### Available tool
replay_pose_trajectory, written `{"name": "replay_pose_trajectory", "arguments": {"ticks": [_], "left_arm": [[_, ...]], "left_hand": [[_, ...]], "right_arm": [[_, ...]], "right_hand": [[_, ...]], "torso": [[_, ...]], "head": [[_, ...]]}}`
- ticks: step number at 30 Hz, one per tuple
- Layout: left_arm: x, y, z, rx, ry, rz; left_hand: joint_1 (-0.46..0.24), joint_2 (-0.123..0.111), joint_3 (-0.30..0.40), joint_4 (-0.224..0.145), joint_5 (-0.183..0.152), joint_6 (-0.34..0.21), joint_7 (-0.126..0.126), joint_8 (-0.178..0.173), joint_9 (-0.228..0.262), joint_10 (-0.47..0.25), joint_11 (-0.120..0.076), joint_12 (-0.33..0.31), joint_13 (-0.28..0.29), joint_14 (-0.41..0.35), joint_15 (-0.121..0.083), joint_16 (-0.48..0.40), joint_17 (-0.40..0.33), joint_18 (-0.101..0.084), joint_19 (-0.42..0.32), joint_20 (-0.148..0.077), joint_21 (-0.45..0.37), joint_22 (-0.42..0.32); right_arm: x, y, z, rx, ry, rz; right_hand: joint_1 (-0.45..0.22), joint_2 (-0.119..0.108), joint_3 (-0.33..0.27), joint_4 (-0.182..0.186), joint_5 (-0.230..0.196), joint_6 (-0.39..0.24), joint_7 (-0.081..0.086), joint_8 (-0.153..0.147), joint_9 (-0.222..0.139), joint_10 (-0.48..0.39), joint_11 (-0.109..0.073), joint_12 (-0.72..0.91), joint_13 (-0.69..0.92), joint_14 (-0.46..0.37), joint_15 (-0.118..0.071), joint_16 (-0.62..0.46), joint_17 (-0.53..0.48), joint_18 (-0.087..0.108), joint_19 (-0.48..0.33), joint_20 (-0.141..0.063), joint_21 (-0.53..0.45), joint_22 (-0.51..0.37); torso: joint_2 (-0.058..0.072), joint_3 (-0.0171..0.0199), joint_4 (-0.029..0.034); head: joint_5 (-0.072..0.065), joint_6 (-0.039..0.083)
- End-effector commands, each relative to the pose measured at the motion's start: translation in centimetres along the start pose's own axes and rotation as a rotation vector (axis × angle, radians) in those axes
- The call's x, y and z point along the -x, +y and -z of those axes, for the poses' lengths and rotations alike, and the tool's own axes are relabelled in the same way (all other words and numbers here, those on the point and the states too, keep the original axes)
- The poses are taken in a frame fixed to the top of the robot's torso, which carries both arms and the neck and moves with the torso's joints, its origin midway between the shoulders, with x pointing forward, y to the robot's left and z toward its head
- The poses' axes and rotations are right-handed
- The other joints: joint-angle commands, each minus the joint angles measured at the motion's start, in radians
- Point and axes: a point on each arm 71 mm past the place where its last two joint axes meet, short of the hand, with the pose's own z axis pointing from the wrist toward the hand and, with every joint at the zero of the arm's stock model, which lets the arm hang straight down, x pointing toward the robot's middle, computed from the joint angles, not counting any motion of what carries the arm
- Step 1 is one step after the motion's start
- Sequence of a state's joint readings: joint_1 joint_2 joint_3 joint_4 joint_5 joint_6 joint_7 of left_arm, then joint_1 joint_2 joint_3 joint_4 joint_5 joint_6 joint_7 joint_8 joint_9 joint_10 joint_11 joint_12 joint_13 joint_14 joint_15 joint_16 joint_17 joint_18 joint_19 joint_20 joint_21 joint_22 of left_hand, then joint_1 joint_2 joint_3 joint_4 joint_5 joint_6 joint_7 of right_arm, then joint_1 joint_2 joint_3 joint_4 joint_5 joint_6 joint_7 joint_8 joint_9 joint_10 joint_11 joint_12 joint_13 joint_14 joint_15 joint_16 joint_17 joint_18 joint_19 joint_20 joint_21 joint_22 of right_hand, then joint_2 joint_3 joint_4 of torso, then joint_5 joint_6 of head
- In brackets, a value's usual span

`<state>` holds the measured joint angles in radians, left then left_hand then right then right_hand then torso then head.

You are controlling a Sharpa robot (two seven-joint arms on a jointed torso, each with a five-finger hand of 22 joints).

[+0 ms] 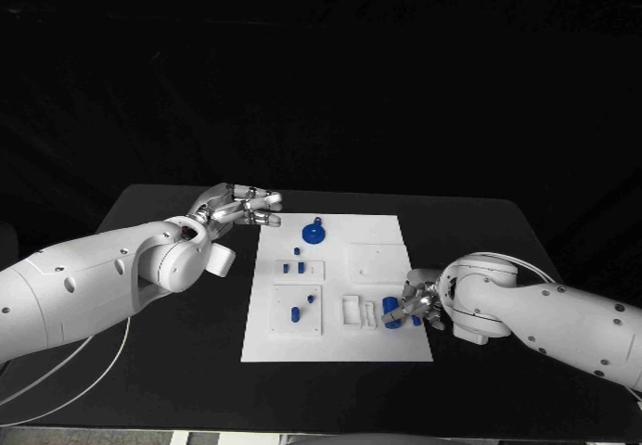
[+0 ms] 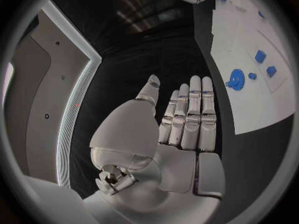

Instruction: Assemble the parts on the task board

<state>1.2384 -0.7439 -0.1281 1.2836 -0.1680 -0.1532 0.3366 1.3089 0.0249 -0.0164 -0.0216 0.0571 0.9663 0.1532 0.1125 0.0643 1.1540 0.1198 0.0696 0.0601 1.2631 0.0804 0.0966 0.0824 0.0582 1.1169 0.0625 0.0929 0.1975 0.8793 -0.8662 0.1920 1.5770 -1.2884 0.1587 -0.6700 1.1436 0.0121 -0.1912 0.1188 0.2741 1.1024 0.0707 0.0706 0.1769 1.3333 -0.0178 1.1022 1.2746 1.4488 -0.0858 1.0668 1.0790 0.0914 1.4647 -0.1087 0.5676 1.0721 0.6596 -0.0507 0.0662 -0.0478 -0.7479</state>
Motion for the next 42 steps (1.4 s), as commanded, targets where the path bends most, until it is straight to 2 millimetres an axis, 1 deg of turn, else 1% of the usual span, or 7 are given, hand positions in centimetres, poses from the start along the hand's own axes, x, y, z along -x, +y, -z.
{"name": "replay_pose_trajectory", "arguments": {"ticks": [1,14,15,17,19,29,42], "left_arm": [[-0.06,0.06,-0.01,0.002,-0.01,0.006],[0.15,0.18,0.07,0.016,-0.015,0.005],[0.14,0.18,0.06,0.016,-0.015,0.005],[0.1,0.2,0.06,0.018,-0.011,0.006],[0.08,0.21,0.05,0.019,-0.009,0.007],[0.12,0.28,0.11,0.028,-0.002,0.01],[0.23,0.33,0.19,0.032,0.001,0.01]], "left_hand": [[-0.007,0.004,-0.001,0.001,-0.004,0.0,-0.006,0.004,0.0,-0.003,-0.004,0.004,0.001,0.004,0.002,0.005,0.001,-0.012,0.01,0.001,-0.001,-0.002],[-0.009,0.001,0.001,0.005,-0.004,0.0,-0.005,0.004,0.0,-0.002,-0.004,0.004,0.001,0.004,0.002,0.005,0.001,-0.012,0.011,0.0,0.001,-0.007],[-0.009,0.001,0.001,0.005,-0.004,0.0,-0.005,0.004,0.0,-0.002,-0.004,0.004,0.001,0.004,0.002,0.005,0.001,-0.012,0.011,0.0,0.001,-0.007],[-0.009,0.001,0.001,0.005,-0.004,0.0,-0.005,0.004,0.0,-0.002,-0.004,0.004,0.001,0.004,0.002,0.005,0.001,-0.012,0.011,0.0,0.001,-0.007],[-0.009,0.001,0.001,0.005,-0.004,0.0,-0.005,0.004,0.0,-0.002,-0.004,0.004,0.001,0.004,0.002,0.005,0.001,-0.012,0.011,0.0,0.001,-0.007],[-0.006,0.0,0.004,0.005,-0.003,-0.002,-0.005,0.003,0.0,-0.004,-0.004,0.003,0.001,0.003,0.002,0.004,0.001,-0.012,0.011,0.001,0.002,-0.011],[-0.005,-0.002,0.008,0.004,-0.001,-0.005,-0.004,0.004,0.0,-0.006,-0.003,0.004,0.001,0.001,0.003,0.004,0.001,-0.011,0.01,0.001,0.003,-0.015]], "right_arm": [[-0.89,0.27,-0.51,-0.013,0.011,0.018],[-1.03,0.8,-1.09,-0.027,-0.016,0.005],[-1.04,0.8,-1.1,-0.027,-0.015,0.005],[-1.08,0.83,-1.2,-0.026,-0.013,-0.005],[-1.08,0.83,-1.25,-0.023,-0.014,-0.015],[-0.96,0.69,-1.29,-0.01,-0.027,-0.107],[-0.87,0.48,-0.5,0.025,-0.011,-0.314]], "right_hand": [[-0.006,-0.008,0.001,0.006,-0.004,-0.003,0.004,-0.007,-0.006,0.001,0.0,-0.001,0.002,0.003,0.003,-0.004,0.002,0.013,0.041,0.005,-0.004,0.003],[0.034,0.034,0.064,-0.04,-0.018,0.01,0.001,-0.007,-0.014,0.002,-0.003,-0.003,0.003,0.003,0.001,-0.006,0.005,0.01,0.042,0.003,-0.007,0.01],[-0.001,-0.015,0.21,-0.04,-0.047,0.014,0.0,-0.007,-0.027,0.003,0.0,-0.004,0.003,0.004,0.002,-0.008,0.007,0.008,0.042,0.0,-0.008,0.014],[0.019,-0.02,0.263,-0.049,-0.116,0.015,0.0,-0.008,-0.029,0.002,-0.003,-0.006,0.002,0.004,0.0,-0.009,0.006,0.008,0.042,0.001,-0.011,0.013],[-0.001,-0.11,0.483,-0.036,-0.163,0.019,0.002,-0.007,-0.035,0.002,-0.004,-0.006,0.003,0.004,0.0,-0.009,0.008,0.008,0.042,0.002,-0.012,0.015],[-0.035,-0.088,0.564,-0.176,0.029,0.023,0.001,-0.007,-0.056,-0.002,-0.008,-0.008,0.003,0.005,-0.001,-0.012,0.007,0.007,0.042,-0.001,-0.01,0.023],[-0.08,-0.103,0.557,-0.175,0.086,0.037,-0.002,-0.007,-0.084,-0.001,-0.009,-0.009,0.003,0.004,-0.003,-0.012,0.006,0.006,0.044,-0.002,-0.004,0.03]], "torso": [[0.0,-0.001,0.003],[0.001,-0.0026,0.0024],[0.001,-0.0027,0.0027],[0.001,-0.003,0.0025],[0.001,-0.0032,0.0026],[0.001,-0.0016,0.003],[0.002,-0.0022,0.0024]], "head": [[-0.007,0.001],[-0.004,0.002],[-0.005,0.003],[-0.005,0.001],[-0.005,0.001],[-0.003,0.002],[-0.004,0.002]]}}
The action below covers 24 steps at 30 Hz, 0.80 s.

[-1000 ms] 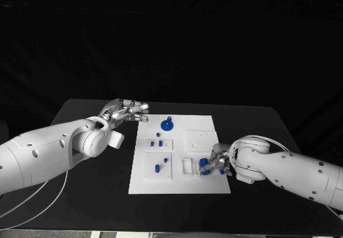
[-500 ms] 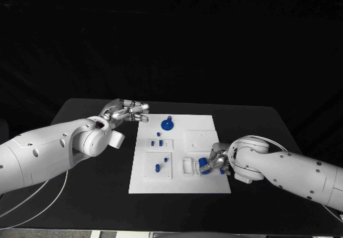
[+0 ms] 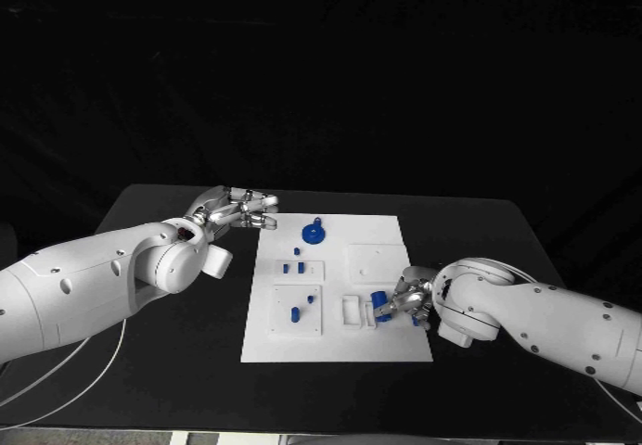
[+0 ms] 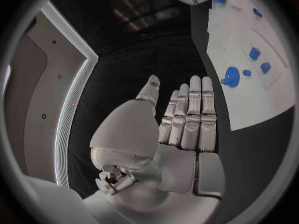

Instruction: Assemble the parts on the task board

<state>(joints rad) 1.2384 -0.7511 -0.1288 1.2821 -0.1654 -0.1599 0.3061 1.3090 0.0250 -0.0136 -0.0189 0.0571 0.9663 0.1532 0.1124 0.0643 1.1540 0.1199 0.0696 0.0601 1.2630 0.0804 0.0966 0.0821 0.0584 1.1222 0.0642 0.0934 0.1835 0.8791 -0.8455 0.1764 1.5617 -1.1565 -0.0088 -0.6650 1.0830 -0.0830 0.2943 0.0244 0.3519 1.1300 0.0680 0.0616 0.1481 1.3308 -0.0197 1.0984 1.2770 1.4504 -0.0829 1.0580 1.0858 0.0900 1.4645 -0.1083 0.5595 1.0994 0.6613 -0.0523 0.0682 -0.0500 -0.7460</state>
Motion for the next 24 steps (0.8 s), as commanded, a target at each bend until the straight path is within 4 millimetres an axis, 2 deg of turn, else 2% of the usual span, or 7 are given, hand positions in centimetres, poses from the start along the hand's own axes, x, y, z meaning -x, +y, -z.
{"name": "replay_pose_trajectory", "arguments": {"ticks": [1,3,5,8,12,22,24], "left_arm": [[-0.2,0.0,0.0,-0.001,0.017,0.011],[-0.2,0.0,0.0,-0.001,0.018,0.011],[-0.2,0.0,0.0,0.0,0.019,0.011],[-0.2,0.0,0.0,0.001,0.02,0.011],[-0.2,0.1,0.0,0.001,0.022,0.011],[-0.4,0.1,0.0,0.003,0.028,0.012],[-0.4,0.1,0.0,0.004,0.029,0.012]], "left_hand": [[-0.005,-0.002,0.005,0.002,-0.001,-0.005,-0.004,0.004,0.0,-0.006,-0.003,0.004,0.001,0.002,0.003,0.004,0.002,-0.012,0.005,-0.001,0.002,-0.001],[-0.004,-0.002,0.006,0.001,-0.001,-0.005,-0.004,0.004,0.0,-0.006,-0.003,0.004,0.001,0.001,0.003,0.005,0.002,-0.012,0.005,0.0,0.003,-0.002],[-0.004,-0.002,0.006,0.001,-0.001,-0.005,-0.004,0.004,0.0,-0.006,-0.003,0.004,0.001,0.001,0.003,0.005,0.002,-0.012,0.005,0.0,0.003,-0.002],[-0.003,-0.003,0.008,0.0,0.0,-0.006,-0.004,0.004,0.0,-0.007,-0.003,0.004,0.001,0.001,0.003,0.005,0.002,-0.011,0.004,0.0,0.004,-0.003],[-0.003,-0.003,0.008,0.0,0.0,-0.006,-0.004,0.004,0.0,-0.007,-0.003,0.004,0.001,0.001,0.003,0.005,0.002,-0.011,0.004,0.0,0.004,-0.003],[-0.003,-0.003,0.008,0.0,0.0,-0.006,-0.004,0.004,0.0,-0.007,-0.003,0.004,0.001,0.001,0.003,0.005,0.002,-0.011,0.004,0.0,0.004,-0.003],[-0.003,-0.003,0.008,0.0,0.0,-0.006,-0.004,0.004,0.0,-0.007,-0.003,0.004,0.001,0.001,0.003,0.005,0.002,-0.011,0.004,0.0,0.004,-0.003]], "right_arm": [[-0.5,0.0,0.2,0.014,0.022,-0.133],[-0.3,0.2,0.4,0.025,0.019,-0.159],[-0.2,0.3,0.6,0.035,0.011,-0.183],[0.0,0.5,0.8,0.046,-0.004,-0.209],[0.1,0.8,1.1,0.06,-0.016,-0.23],[-0.6,1.8,1.4,0.079,0.025,-0.234],[-0.8,2.0,1.4,0.08,0.036,-0.229]], "right_hand": [[-0.026,-0.018,0.06,-0.067,0.008,0.009,0.001,0.002,-0.057,-0.001,-0.006,-0.011,-0.004,0.002,-0.006,-0.007,-0.004,0.008,0.043,-0.002,0.001,0.001],[-0.042,-0.038,0.026,-0.038,0.025,0.012,0.0,0.002,-0.058,-0.001,-0.006,-0.015,-0.008,0.002,-0.005,-0.009,-0.006,0.008,0.044,-0.001,0.0,0.001],[-0.025,-0.032,-0.035,-0.02,0.04,0.012,0.0,0.002,-0.058,0.0,-0.006,-0.016,-0.01,0.002,-0.005,-0.011,-0.006,0.008,0.044,-0.002,0.001,0.002],[-0.003,-0.029,-0.086,0.005,0.047,0.015,-0.001,0.002,-0.059,0.0,-0.006,-0.017,-0.012,0.002,-0.005,-0.012,-0.007,0.008,0.045,-0.002,0.004,0.004],[0.009,-0.031,-0.112,0.027,0.051,0.02,-0.002,0.002,-0.058,-0.001,-0.007,-0.019,-0.014,0.003,-0.006,-0.014,-0.008,0.007,0.045,-0.002,0.01,0.007],[0.014,-0.025,-0.132,0.037,0.048,0.021,-0.002,0.002,-0.059,-0.002,-0.006,-0.02,-0.016,0.002,-0.006,-0.016,-0.009,0.007,0.045,-0.002,0.014,0.01],[0.013,-0.025,-0.134,0.039,0.037,0.019,-0.002,0.002,-0.059,-0.003,-0.006,-0.021,-0.017,0.002,-0.006,-0.016,-0.009,0.007,0.044,-0.002,0.013,0.01]], "torso": [[0.0,-0.0009,0.0008],[0.0,-0.0005,0.0012],[0.0,-0.0007,0.0012],[0.0,-0.0017,0.0011],[0.001,-0.0014,0.002],[0.0,-0.0019,0.0017],[0.0,-0.0018,0.0015]], "head": [[-0.003,-0.001],[-0.004,0.0],[-0.003,0.0],[-0.004,0.0],[-0.001,-0.001],[-0.003,-0.001],[-0.003,-0.001]]}}
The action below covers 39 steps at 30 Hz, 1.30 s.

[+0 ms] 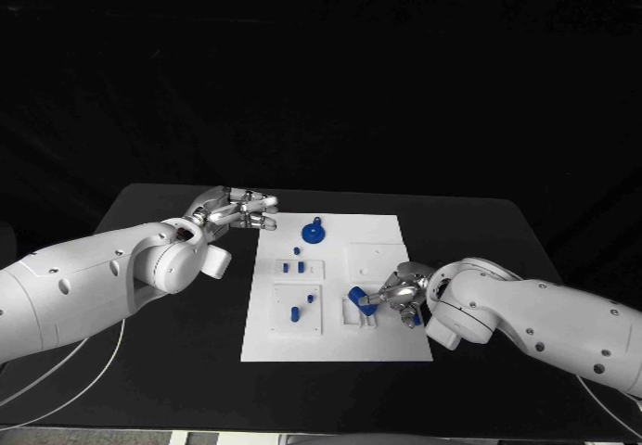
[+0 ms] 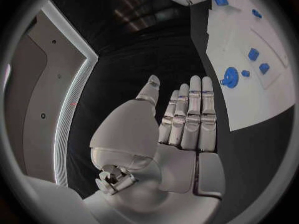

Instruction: Assemble the parts on the task board

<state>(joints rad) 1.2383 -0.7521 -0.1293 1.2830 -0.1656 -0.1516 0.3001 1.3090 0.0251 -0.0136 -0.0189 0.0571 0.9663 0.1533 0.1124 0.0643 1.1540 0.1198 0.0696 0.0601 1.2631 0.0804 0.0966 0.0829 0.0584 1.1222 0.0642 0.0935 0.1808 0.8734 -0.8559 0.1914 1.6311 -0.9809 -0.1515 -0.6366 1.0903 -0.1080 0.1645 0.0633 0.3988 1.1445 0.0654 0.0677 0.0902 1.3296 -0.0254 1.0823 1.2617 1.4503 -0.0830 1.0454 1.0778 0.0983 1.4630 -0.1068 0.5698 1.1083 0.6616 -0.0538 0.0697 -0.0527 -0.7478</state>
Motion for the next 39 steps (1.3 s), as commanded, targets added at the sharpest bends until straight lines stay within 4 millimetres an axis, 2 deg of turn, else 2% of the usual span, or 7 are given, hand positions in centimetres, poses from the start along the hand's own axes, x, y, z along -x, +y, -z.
{"name": "replay_pose_trajectory", "arguments": {"ticks": [1,6,10,21,39], "left_arm": [[-0.3,0.0,0.0,-0.002,0.022,0.01],[-0.4,0.0,-0.1,-0.001,0.024,0.01],[-0.4,0.0,-0.1,-0.001,0.025,0.011],[-0.4,0.0,0.0,0.002,0.025,0.01],[-0.3,0.1,0.0,0.008,0.026,0.003]], "left_hand": [[-0.005,-0.004,0.011,0.001,0.001,-0.007,-0.004,0.005,0.0,-0.007,-0.003,0.004,0.001,0.0,0.003,0.005,0.001,-0.012,0.004,0.0,0.006,-0.005],[-0.005,-0.004,0.011,0.001,0.001,-0.007,-0.004,0.005,0.0,-0.007,-0.003,0.004,0.001,0.0,0.003,0.005,0.001,-0.012,0.004,0.0,0.006,-0.005],[-0.005,-0.004,0.011,0.001,0.001,-0.007,-0.004,0.005,0.0,-0.007,-0.003,0.004,0.001,0.0,0.003,0.005,0.001,-0.012,0.004,0.0,0.006,-0.005],[-0.005,-0.004,0.011,0.001,0.001,-0.007,-0.004,0.005,0.0,-0.007,-0.003,0.004,0.001,0.0,0.003,0.005,0.001,-0.012,0.004,0.0,0.006,-0.005],[-0.005,-0.004,0.011,0.001,0.001,-0.007,-0.004,0.005,0.0,-0.007,-0.003,0.004,0.001,0.0,0.003,0.005,0.001,-0.012,0.004,0.0,0.006,-0.005]], "right_arm": [[-0.5,0.3,0.0,0.008,0.031,-0.008],[-0.8,0.7,-0.1,0.011,0.041,0.007],[-0.9,0.7,-0.3,0.005,0.04,0.025],[-1.5,0.8,-0.9,-0.006,0.028,0.073],[-2.3,1.0,-0.7,-0.005,0.102,0.18]], "right_hand": [[0.006,0.0,-0.005,0.001,-0.012,0.005,0.001,-0.004,-0.001,-0.002,0.0,-0.006,-0.002,0.002,-0.006,-0.004,-0.001,-0.001,0.046,-0.003,0.002,0.001],[0.009,0.001,-0.007,0.002,-0.014,0.006,0.001,-0.004,-0.001,-0.003,0.0,-0.007,-0.003,0.002,-0.006,-0.005,-0.002,-0.001,0.046,-0.003,0.001,0.001],[0.009,0.001,-0.009,0.004,-0.026,0.007,0.0,-0.004,-0.001,-0.003,0.0,-0.009,-0.004,0.002,-0.006,-0.005,-0.002,-0.001,0.046,-0.003,0.0,0.001],[0.009,0.001,-0.011,0.008,-0.029,0.007,0.001,-0.004,-0.001,-0.008,0.0,-0.016,-0.009,0.001,-0.005,-0.013,-0.006,-0.001,0.045,-0.003,-0.006,-0.002],[0.024,-0.012,-0.018,0.022,-0.096,-0.014,0.007,-0.004,-0.001,-0.021,0.005,-0.032,-0.023,0.0,-0.002,-0.03,-0.013,-0.001,0.043,0.0,-0.024,-0.006]], "torso": [[0.0,-0.0005,-0.0005],[0.001,0.0,0.0001],[0.0,-0.0013,0.0006],[0.001,-0.0002,0.0009],[0.001,0.0006,0.0001]], "head": [[-0.001,0.002],[-0.001,0.003],[-0.003,0.004],[0.001,0.004],[0.001,0.003]]}}
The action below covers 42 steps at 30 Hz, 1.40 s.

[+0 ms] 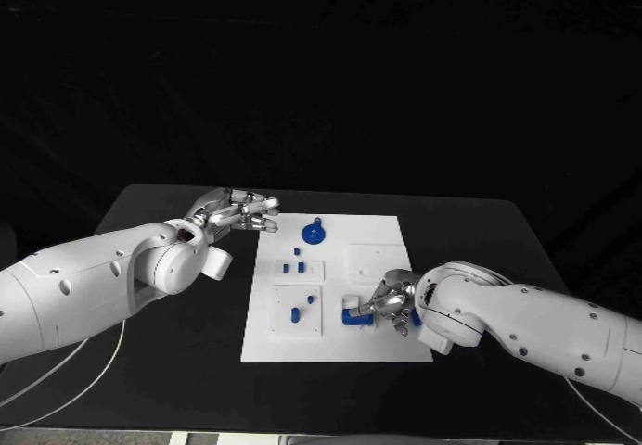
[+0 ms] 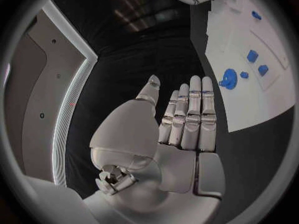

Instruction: Assemble the parts on the task board

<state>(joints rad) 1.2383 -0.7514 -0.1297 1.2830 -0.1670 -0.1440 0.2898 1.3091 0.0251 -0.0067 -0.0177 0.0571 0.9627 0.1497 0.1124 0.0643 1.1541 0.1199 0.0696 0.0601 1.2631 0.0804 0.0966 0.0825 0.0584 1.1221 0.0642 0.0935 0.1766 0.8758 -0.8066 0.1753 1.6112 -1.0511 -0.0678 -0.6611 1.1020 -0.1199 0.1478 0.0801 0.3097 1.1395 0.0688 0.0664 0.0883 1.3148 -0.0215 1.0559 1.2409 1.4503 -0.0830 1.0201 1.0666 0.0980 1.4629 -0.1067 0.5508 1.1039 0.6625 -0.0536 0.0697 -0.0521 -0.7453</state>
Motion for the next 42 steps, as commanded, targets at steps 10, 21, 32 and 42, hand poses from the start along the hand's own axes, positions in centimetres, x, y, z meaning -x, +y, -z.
{"name": "replay_pose_trajectory", "arguments": {"ticks": [10,21,32,42], "left_arm": [[-0.2,0.0,0.0,0.001,0.018,-0.002],[-0.3,0.1,0.0,0.004,0.021,-0.001],[-0.3,0.1,0.0,0.006,0.026,0.0],[-0.3,0.1,0.0,0.007,0.026,0.0]], "left_hand": [[-0.006,-0.005,0.006,0.0,0.0,-0.005,0.0,0.006,0.0,-0.008,-0.002,0.004,0.001,-0.001,0.003,0.005,0.002,-0.011,0.003,0.0,0.01,-0.01],[-0.006,-0.004,0.006,0.002,0.0,-0.006,0.001,0.006,0.0,-0.01,-0.002,0.004,0.001,-0.002,0.004,0.005,0.001,-0.011,0.002,0.001,0.011,-0.012],[-0.005,-0.005,0.006,0.002,0.0,-0.006,0.001,0.006,0.0,-0.01,-0.002,0.005,0.001,-0.002,0.004,0.005,0.001,-0.011,0.001,0.001,0.012,-0.015],[-0.005,-0.005,0.006,0.002,0.0,-0.006,0.001,0.006,0.0,-0.01,-0.002,0.005,0.001,-0.002,0.004,0.005,0.001,-0.011,0.001,0.001,0.012,-0.015]], "right_arm": [[-0.5,0.1,0.1,0.012,0.022,0.071],[-0.5,0.4,0.1,0.024,0.009,0.121],[-0.3,0.6,0.2,0.036,-0.027,0.177],[-0.4,1.0,0.2,0.048,-0.052,0.212]], "right_hand": [[0.026,-0.025,-0.006,0.041,-0.047,-0.02,0.007,-0.002,0.004,-0.01,0.004,-0.008,-0.007,0.0,0.0,-0.01,0.0,0.003,0.045,0.002,-0.012,0.0],[0.085,-0.027,-0.001,-0.039,-0.002,-0.007,0.006,-0.003,0.001,-0.012,0.003,-0.009,-0.011,0.001,-0.001,-0.01,0.006,0.0,0.045,0.001,-0.01,0.007],[0.094,-0.028,0.003,-0.065,-0.005,0.005,0.003,-0.003,-0.001,-0.011,0.0,-0.008,-0.011,0.001,-0.002,-0.01,0.011,-0.001,0.045,0.0,-0.008,0.013],[0.099,-0.024,0.01,-0.071,-0.008,0.023,-0.002,-0.002,0.001,-0.01,-0.003,-0.008,-0.011,0.001,-0.004,-0.011,0.013,-0.003,0.045,-0.002,-0.008,0.016]], "torso": [[0.0,-0.0001,0.0006],[0.0,-0.0005,0.0004],[0.0,0.0015,0.0017],[0.001,0.0002,-0.0017]], "head": [[0.0,0.001],[0.001,0.0],[0.007,0.004],[0.007,0.005]]}}
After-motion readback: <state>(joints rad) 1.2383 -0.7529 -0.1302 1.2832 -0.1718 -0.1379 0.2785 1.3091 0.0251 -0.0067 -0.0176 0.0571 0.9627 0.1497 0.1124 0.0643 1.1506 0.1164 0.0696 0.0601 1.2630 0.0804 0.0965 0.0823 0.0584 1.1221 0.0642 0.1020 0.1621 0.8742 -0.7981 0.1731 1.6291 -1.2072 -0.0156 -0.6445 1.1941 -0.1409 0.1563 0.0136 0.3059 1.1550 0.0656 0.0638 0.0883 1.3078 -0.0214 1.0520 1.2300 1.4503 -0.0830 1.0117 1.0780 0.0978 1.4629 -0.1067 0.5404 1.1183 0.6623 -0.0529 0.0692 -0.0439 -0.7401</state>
